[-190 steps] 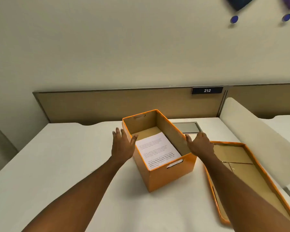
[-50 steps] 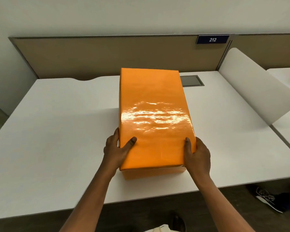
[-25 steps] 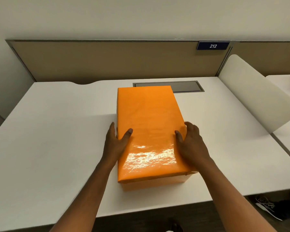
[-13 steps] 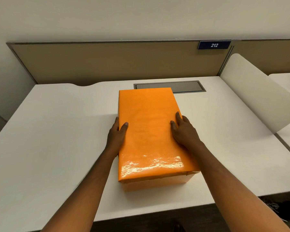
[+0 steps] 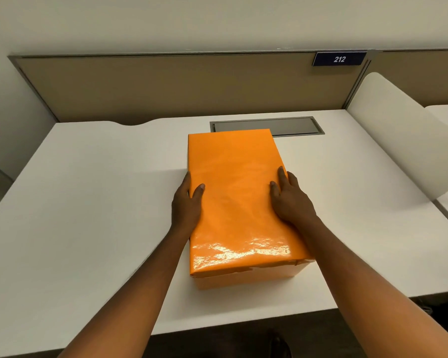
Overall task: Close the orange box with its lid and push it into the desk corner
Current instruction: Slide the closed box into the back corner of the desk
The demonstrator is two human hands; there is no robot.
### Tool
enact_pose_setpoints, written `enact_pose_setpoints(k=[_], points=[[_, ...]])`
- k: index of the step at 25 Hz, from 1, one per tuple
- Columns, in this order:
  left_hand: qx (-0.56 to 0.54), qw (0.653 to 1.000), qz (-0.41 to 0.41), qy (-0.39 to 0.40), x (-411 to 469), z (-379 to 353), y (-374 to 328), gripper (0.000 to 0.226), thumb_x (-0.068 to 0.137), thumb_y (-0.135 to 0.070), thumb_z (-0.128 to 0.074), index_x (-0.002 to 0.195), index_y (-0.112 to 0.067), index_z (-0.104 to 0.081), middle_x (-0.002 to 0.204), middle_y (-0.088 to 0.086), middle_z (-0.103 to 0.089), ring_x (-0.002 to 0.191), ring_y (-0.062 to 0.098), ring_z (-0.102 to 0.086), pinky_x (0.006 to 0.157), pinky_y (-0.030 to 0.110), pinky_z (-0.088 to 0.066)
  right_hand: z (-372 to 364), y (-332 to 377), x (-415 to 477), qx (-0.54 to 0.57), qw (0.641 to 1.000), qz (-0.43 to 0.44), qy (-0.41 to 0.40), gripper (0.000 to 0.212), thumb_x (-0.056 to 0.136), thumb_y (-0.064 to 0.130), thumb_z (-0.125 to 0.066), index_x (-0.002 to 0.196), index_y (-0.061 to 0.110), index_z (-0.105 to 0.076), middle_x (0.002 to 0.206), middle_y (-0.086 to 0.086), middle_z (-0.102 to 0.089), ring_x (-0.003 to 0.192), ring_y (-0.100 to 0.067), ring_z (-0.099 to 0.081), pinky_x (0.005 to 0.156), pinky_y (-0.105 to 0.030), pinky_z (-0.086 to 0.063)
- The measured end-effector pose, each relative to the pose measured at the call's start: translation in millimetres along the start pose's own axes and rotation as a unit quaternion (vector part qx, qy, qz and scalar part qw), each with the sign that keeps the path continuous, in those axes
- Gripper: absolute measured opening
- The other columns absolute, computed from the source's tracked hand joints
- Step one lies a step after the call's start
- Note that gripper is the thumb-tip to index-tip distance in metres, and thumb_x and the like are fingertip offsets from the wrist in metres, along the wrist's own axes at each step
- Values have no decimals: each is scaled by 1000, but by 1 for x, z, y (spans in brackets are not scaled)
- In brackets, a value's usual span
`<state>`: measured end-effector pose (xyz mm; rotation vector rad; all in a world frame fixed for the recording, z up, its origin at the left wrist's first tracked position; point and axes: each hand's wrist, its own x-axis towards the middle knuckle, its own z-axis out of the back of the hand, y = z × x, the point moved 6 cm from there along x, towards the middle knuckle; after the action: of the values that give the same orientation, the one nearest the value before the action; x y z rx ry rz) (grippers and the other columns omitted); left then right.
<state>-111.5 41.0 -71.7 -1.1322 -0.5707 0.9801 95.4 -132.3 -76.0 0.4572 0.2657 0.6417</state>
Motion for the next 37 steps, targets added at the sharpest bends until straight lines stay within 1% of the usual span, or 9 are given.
enact_pose_setpoints(k=[10, 16, 18, 20, 21, 26, 29, 33, 37], points=[[69, 996, 8, 51, -1, -1, -3, 61, 98, -43, -38, 151, -22, -16, 155, 9, -33, 136, 34, -40, 108, 48, -36, 6, 1, -4, 36, 999, -14, 13, 65, 98, 55, -25, 154, 28, -9, 163, -3, -14, 138, -35, -39, 106, -53, -35], [2, 994, 73, 76, -11, 9, -10, 67, 95, -54, -33, 152, -30, -6, 159, 7, -23, 140, 35, -33, 108, 52, -34, 13, -4, -5, 199, 979, -21, 23, 62, 96, 51, -42, 148, 23, -23, 153, -9, -36, 130, -36, -46, 101, -48, -40], [-29, 993, 109, 39, -15, 19, -3, 63, 93, -55, -39, 148, -26, -25, 152, 9, -36, 136, 34, -38, 107, 53, -37, 21, -14, -2, 294, 954, -42, 37, 61, 96, 47, -45, 148, 22, -26, 153, -11, -35, 132, -35, -43, 96, -42, -40], [-59, 988, 141, 17, -26, 25, 9, 35, 91, -51, -47, 113, -25, -57, 120, 6, -60, 118, 32, -55, 98, 47, -46, 24, -30, -7, 342, 935, -75, 57, 60, 97, 44, -46, 149, 21, -27, 153, -10, -37, 133, -34, -43, 98, -43, -40], [-70, 985, 159, 18, -34, 25, 14, 27, 91, -49, -50, 99, -25, -60, 108, 5, -64, 107, 30, -60, 90, 45, -50, 22, -37, -13, 335, 936, -77, 69, 57, 98, 42, -45, 148, 20, -30, 151, -9, -40, 131, -32, -45, 100, -45, -41], [-120, 969, 214, -4, -56, 16, 24, 44, 87, -55, -53, 115, -20, -57, 106, 6, -66, 92, 29, -66, 76, 43, -53, 13, -41, -36, 419, 903, -62, 71, 44, 101, 41, -36, 135, 18, -52, 126, -2, -62, 115, -29, -59, 96, -52, -48], [-71, 978, 189, -60, -60, 17, 20, 49, 88, -55, -52, 122, -21, -55, 110, 5, -62, 88, 26, -62, 77, 40, -48, 8, -43, -37, 373, 924, -61, 56, 51, 102, 43, -27, 144, 18, -45, 143, -7, -53, 128, -30, -51, 107, -53, -40], [-42, 985, 133, -102, -63, 26, 14, 53, 88, -52, -53, 131, -22, -54, 127, 7, -60, 95, 25, -59, 79, 39, -46, 6, -35, -35, 380, 922, -39, 67, 51, 102, 44, -25, 137, 17, -50, 140, -9, -55, 123, -29, -53, 105, -50, -41], [-168, 966, 194, -27, -75, 28, 16, 46, 86, -60, -49, 122, -31, -58, 121, 6, -66, 95, 28, -69, 73, 40, -56, 2, -35, -46, 506, 845, -73, 156, 33, 97, 55, -35, 111, 37, -59, 126, 3, -61, 110, -17, -61, 87, -41, -52]])
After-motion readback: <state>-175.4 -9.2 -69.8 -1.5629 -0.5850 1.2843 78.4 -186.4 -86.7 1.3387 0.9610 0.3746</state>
